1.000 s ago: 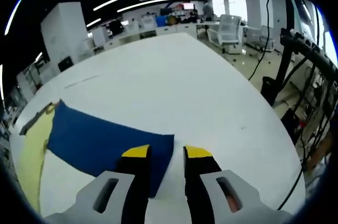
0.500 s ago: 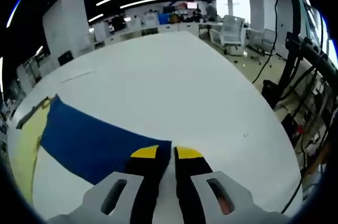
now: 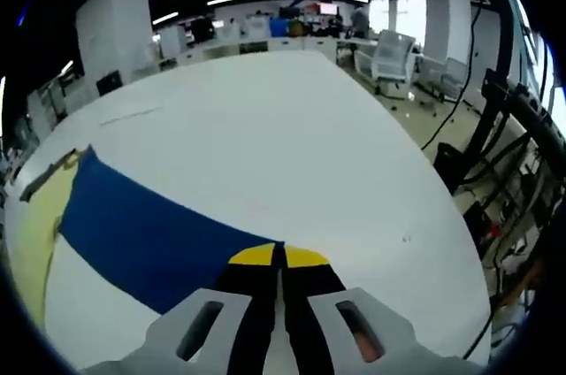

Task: Fold the garment on the visible template until the final outline fits inside the template.

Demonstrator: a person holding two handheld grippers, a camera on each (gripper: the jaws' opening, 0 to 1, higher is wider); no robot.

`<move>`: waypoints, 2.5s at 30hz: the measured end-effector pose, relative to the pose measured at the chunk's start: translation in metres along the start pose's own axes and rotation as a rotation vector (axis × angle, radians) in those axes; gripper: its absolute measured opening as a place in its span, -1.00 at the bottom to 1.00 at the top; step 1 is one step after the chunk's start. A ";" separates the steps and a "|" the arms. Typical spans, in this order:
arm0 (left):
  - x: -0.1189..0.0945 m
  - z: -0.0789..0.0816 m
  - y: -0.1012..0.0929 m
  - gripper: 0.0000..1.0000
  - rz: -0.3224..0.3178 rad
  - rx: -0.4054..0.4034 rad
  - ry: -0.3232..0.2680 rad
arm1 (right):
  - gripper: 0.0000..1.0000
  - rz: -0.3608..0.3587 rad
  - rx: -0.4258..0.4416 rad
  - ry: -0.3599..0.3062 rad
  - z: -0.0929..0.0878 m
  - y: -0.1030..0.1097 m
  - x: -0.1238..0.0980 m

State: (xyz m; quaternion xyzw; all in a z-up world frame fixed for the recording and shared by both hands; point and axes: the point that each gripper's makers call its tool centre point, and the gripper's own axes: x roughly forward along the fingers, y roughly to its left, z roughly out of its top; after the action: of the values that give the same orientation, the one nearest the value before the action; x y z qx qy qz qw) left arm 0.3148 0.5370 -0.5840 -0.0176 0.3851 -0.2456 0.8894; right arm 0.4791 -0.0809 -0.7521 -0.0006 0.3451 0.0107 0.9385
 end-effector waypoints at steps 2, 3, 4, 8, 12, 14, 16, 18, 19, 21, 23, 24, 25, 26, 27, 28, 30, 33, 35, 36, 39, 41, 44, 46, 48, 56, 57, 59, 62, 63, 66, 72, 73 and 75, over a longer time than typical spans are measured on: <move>-0.001 0.001 0.001 0.86 0.001 -0.002 -0.003 | -0.96 -0.010 -0.025 0.008 0.002 -0.001 0.000; -0.002 0.001 0.001 0.86 0.002 -0.002 -0.004 | -0.96 -0.010 -0.032 0.009 0.004 0.000 0.000; -0.002 0.002 0.002 0.86 0.002 -0.002 -0.006 | -0.96 -0.011 -0.034 0.008 0.005 0.000 -0.001; -0.003 0.004 0.002 0.87 -0.001 0.001 -0.015 | -0.96 -0.019 -0.045 -0.002 0.016 -0.002 -0.005; -0.004 0.005 0.002 0.86 -0.006 0.001 -0.021 | -0.96 -0.026 -0.067 -0.003 0.024 -0.003 -0.008; -0.004 0.005 0.002 0.86 -0.008 -0.002 -0.025 | -0.96 -0.031 -0.078 0.000 0.027 -0.003 -0.010; -0.005 0.004 0.002 0.86 -0.010 -0.004 -0.029 | -0.96 -0.035 -0.089 0.001 0.028 -0.004 -0.012; -0.006 0.004 0.003 0.86 -0.010 -0.006 -0.031 | -0.96 -0.038 -0.105 0.006 0.031 -0.005 -0.013; -0.007 0.003 0.003 0.86 -0.011 -0.008 -0.032 | -0.96 -0.040 -0.109 0.007 0.033 -0.006 -0.013; -0.008 0.002 0.004 0.86 -0.011 -0.009 -0.034 | -0.96 -0.042 -0.114 0.004 0.037 -0.007 -0.014; -0.010 0.001 0.005 0.86 -0.011 -0.013 -0.037 | -0.96 -0.045 -0.120 0.002 0.043 -0.007 -0.015; -0.011 0.001 0.005 0.86 -0.011 -0.014 -0.038 | -0.96 -0.046 -0.125 -0.002 0.048 -0.007 -0.016; -0.012 0.001 0.005 0.86 -0.012 -0.014 -0.039 | -0.96 -0.047 -0.131 -0.006 0.052 -0.006 -0.017; -0.012 0.001 0.006 0.86 -0.012 -0.015 -0.041 | -0.96 -0.048 -0.137 -0.010 0.055 -0.005 -0.018; -0.013 0.001 0.007 0.86 -0.012 -0.016 -0.044 | -0.96 -0.046 -0.140 -0.012 0.058 -0.004 -0.019; -0.014 0.002 0.007 0.86 -0.012 -0.016 -0.047 | -0.96 -0.046 -0.144 -0.012 0.060 -0.003 -0.020; -0.015 0.003 0.008 0.85 -0.013 -0.016 -0.053 | -0.96 -0.046 -0.152 -0.013 0.063 0.000 -0.024; -0.016 0.004 0.009 0.85 -0.018 -0.019 -0.066 | -0.96 -0.039 -0.160 -0.017 0.069 0.004 -0.032; -0.017 0.005 0.009 0.85 -0.024 -0.020 -0.076 | -0.96 -0.028 -0.155 -0.018 0.073 0.008 -0.039; -0.017 0.004 0.009 0.85 -0.028 -0.021 -0.080 | -0.96 -0.022 -0.151 -0.023 0.076 0.009 -0.042; -0.016 0.002 0.008 0.84 -0.038 -0.023 -0.085 | -0.96 -0.001 -0.139 -0.050 0.090 0.014 -0.052; -0.016 -0.001 0.007 0.83 -0.047 -0.028 -0.088 | -0.96 0.020 -0.138 -0.071 0.102 0.021 -0.061; -0.018 -0.003 0.006 0.83 -0.060 -0.030 -0.096 | -0.96 0.056 -0.154 -0.109 0.122 0.035 -0.074; -0.020 -0.005 0.006 0.83 -0.064 -0.029 -0.099 | -0.96 0.078 -0.169 -0.125 0.131 0.045 -0.081; -0.024 -0.006 0.008 0.83 -0.066 -0.030 -0.106 | -0.96 0.098 -0.194 -0.138 0.140 0.057 -0.089; -0.036 -0.010 0.016 0.85 -0.081 -0.014 -0.131 | -0.96 0.193 -0.256 -0.211 0.177 0.109 -0.115; -0.037 -0.010 0.016 0.85 -0.082 -0.014 -0.133 | -0.96 0.203 -0.262 -0.217 0.181 0.114 -0.117; -0.040 -0.013 0.017 0.85 -0.085 -0.014 -0.136 | -0.96 0.231 -0.270 -0.237 0.190 0.129 -0.122; -0.045 -0.019 0.017 0.85 -0.091 -0.012 -0.136 | -0.96 0.290 -0.241 -0.266 0.204 0.153 -0.131; -0.048 -0.020 0.016 0.85 -0.092 -0.012 -0.137 | -0.96 0.309 -0.235 -0.278 0.209 0.161 -0.134; -0.055 -0.023 0.016 0.85 -0.093 -0.012 -0.142 | -0.96 0.353 -0.232 -0.301 0.220 0.183 -0.143; -0.068 -0.027 0.023 0.85 -0.086 -0.017 -0.158 | -0.96 0.413 -0.258 -0.319 0.232 0.224 -0.155; -0.070 -0.027 0.023 0.85 -0.087 -0.017 -0.160 | -0.96 0.427 -0.252 -0.316 0.232 0.229 -0.155; -0.072 -0.028 0.023 0.85 -0.088 -0.014 -0.161 | -0.96 0.448 -0.259 -0.314 0.232 0.242 -0.158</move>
State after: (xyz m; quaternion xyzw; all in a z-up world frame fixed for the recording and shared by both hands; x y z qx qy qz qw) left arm 0.2628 0.5943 -0.5600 -0.0606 0.3127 -0.2795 0.9058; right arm 0.5045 0.1601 -0.4717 -0.0425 0.1831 0.2615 0.9467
